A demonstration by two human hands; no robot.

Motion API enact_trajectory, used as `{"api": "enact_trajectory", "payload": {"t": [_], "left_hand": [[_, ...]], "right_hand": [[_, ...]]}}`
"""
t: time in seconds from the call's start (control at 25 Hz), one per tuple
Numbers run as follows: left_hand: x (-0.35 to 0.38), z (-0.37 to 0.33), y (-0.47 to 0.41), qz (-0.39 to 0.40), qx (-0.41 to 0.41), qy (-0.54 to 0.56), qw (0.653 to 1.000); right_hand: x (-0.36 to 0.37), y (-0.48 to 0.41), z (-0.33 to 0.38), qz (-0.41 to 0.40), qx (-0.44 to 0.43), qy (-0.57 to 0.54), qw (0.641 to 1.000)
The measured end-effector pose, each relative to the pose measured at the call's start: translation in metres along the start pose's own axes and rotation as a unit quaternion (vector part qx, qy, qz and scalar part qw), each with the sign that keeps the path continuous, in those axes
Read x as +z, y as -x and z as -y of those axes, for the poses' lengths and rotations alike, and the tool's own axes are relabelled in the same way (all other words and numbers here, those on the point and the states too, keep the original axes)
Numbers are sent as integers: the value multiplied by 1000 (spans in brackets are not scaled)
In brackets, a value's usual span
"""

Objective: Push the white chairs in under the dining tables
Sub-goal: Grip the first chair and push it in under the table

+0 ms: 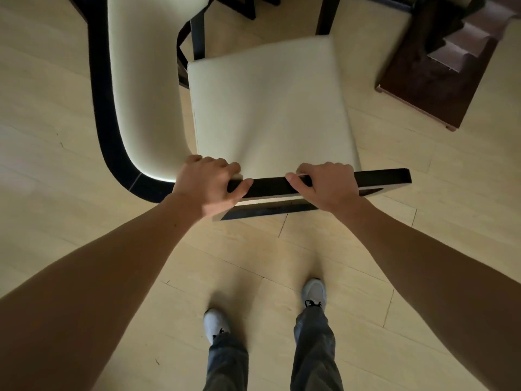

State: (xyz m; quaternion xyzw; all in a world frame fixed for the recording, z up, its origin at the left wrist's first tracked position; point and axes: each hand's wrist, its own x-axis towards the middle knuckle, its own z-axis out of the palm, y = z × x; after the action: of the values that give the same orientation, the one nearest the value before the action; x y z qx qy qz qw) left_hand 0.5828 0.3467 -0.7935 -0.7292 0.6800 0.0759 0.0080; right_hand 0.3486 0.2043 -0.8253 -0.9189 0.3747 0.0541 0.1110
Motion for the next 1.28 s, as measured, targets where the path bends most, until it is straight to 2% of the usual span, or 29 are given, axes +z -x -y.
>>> {"api": "enact_trajectory", "payload": {"t": [0.12,0.24,0.44,0.88,1.28], "left_hand": [[-1,16,17,-27,66,-4,997],[-1,36,37,-44,82,-34,995],[-3,36,55,-27,110,-57,992],[-4,52,79,-16,219,-26,975],[-7,54,78,1,215,-7,976]], "right_hand": [[6,10,4,-46,2,4,999],[12,24,13,-65,-2,-3,998],[22,50,29,-118,-21,-41,992],[45,116,77,-187,42,-56,980],[50,119,84,-189,71,-47,978]]}}
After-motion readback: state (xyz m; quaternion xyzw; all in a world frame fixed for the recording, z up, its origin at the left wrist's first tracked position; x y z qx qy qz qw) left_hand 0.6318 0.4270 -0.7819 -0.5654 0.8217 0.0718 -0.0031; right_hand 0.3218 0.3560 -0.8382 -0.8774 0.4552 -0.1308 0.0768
